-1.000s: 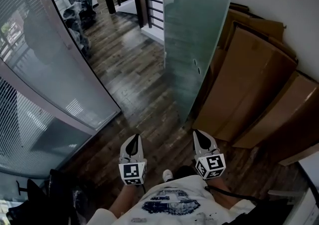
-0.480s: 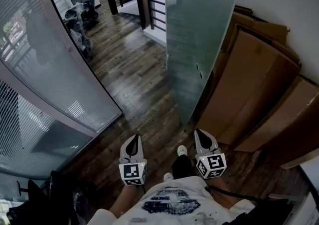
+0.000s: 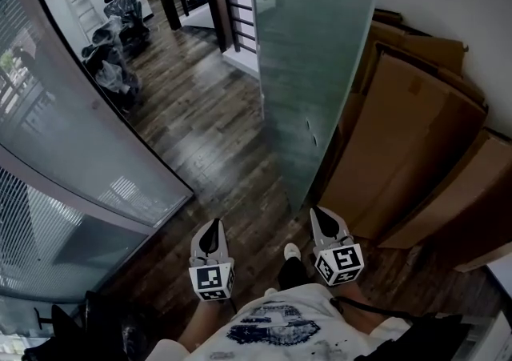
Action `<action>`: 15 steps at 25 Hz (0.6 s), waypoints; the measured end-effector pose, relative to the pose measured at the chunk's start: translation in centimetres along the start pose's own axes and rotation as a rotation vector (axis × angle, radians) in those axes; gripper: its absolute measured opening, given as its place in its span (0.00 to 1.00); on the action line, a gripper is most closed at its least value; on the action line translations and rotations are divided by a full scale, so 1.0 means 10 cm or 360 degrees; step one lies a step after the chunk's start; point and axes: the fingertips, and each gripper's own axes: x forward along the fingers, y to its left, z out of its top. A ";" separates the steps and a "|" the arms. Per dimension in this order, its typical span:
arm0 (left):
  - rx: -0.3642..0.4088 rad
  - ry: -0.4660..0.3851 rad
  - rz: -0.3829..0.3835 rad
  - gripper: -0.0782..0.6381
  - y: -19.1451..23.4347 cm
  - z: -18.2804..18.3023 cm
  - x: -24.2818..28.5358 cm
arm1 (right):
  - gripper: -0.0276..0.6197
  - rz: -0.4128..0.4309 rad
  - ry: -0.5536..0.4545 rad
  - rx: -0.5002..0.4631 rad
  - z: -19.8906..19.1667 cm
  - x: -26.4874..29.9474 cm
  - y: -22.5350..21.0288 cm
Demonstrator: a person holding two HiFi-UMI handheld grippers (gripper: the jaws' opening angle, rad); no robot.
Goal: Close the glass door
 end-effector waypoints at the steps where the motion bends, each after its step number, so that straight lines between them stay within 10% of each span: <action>1: 0.0001 0.0001 -0.0001 0.11 -0.01 0.02 0.08 | 0.05 0.0006 -0.0002 -0.0001 0.03 0.06 -0.04; 15: 0.0029 0.0050 0.0014 0.11 -0.19 0.18 0.91 | 0.05 0.0086 0.0029 0.0041 0.13 0.63 -0.51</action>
